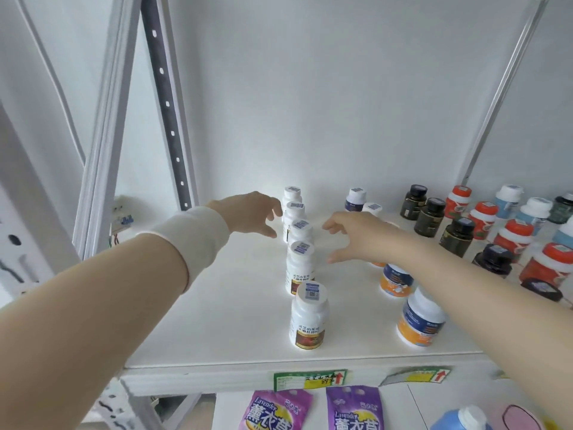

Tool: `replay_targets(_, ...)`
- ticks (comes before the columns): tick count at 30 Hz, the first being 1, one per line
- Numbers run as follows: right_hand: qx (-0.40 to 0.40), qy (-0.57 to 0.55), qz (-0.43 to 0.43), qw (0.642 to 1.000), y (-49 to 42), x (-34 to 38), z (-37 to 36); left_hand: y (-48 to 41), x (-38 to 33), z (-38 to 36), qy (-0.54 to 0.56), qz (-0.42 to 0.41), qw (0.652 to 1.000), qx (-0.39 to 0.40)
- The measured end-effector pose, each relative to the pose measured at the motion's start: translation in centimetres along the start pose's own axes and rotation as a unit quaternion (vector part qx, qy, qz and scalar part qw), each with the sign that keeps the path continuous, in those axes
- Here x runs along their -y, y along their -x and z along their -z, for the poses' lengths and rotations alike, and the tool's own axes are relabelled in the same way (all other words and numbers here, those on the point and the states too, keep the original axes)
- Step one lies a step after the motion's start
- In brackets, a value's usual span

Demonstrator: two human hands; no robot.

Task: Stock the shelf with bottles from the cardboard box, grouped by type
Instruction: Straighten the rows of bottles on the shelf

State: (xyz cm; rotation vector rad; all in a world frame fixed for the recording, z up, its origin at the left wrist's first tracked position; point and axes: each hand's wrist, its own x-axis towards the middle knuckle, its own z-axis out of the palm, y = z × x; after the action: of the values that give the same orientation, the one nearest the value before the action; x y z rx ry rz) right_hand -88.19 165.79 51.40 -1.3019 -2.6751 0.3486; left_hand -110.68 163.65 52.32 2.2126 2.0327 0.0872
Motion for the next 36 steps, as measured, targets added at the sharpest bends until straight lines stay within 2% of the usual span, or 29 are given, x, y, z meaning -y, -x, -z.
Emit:
replay_targets(4, -0.014, -0.144, -0.03, 0.989, 0.9, 0.2, -2.4, -1.0, -0.6, -2.4, 0.231, -0.017, 0.971, -0.054)
replay_targets(8, -0.025, -0.239, -0.055, 0.969, 0.9, 0.1, -4.8, -2.3, -1.4, -4.4, 0.342, -0.009, 0.938, -0.056)
replay_targets(14, -0.03, -0.34, -0.049, 0.939, 0.5, 0.8, -6.4, -3.2, -1.7, -5.8, 0.359, 0.006, 0.93, -0.071)
replay_targets(27, -0.067, -0.348, -0.052, 0.934, 0.2, 0.5, -7.0, -3.6, -1.2, -6.8, 0.406, -0.003, 0.911, -0.068)
replay_targets(32, -0.065, -0.341, -0.061, 0.936, 0.1, 0.6, -7.0, -3.6, -1.2, -6.8, 0.369, -0.005, 0.927, -0.067)
replay_targets(36, -0.038, -0.316, -0.066, 0.946, 0.5, 0.5, -5.8, -2.9, -1.7, -5.6, 0.34, 0.005, 0.94, -0.032)
